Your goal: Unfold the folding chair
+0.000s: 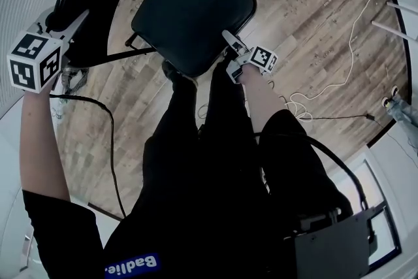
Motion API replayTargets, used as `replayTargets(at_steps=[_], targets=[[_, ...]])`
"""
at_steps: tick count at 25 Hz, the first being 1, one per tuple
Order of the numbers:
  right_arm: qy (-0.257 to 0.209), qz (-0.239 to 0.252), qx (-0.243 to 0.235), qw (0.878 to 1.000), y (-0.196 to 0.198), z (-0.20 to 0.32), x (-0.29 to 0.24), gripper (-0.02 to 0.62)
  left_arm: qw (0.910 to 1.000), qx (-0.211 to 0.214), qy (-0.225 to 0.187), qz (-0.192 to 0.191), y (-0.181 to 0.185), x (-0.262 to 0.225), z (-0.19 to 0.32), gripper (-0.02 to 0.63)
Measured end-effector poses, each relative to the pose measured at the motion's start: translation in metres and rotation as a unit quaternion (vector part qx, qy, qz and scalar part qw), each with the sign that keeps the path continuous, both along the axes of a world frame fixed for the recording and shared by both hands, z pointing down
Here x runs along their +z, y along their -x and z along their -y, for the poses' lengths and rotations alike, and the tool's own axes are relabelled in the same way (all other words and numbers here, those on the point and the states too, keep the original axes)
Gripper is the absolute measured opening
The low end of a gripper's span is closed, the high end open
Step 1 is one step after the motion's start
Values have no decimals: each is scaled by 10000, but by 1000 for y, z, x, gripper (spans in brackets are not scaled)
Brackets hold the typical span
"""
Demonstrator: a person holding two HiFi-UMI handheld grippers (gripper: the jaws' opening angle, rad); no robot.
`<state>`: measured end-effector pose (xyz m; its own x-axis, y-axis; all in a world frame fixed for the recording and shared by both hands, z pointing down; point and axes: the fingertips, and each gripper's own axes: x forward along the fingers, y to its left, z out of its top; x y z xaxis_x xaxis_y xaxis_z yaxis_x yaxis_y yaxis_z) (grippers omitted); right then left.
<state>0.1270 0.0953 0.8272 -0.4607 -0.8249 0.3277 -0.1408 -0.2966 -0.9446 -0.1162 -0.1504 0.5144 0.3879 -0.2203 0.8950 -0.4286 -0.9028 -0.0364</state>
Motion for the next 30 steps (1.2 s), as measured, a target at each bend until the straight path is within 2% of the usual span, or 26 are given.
replayTargets(at_steps=[9,14,17,19,25,30], targets=[[103,60,143,9998,-18,-17,32,232,10000,-5,63,-37,-11,18,-7,135],[520,-17,102,9986,-16,-31,52,236,9999,-33,107,-43,-3,25,-5,138],[160,131,89,9997,-19,-22,55,236,9999,-64,113,-66,-5,32,1,146],[96,176,108,9997,-20,-21,58,236,9999,-72,122,-82,-6,35,3,147],[134,221,114,9996,-18,-25,60,238,9993,-113,362,-16,1,38,-1,147],[356,69,111,9993,-23,-33,79,239,9989,-90,457,-66,6,50,3,147]])
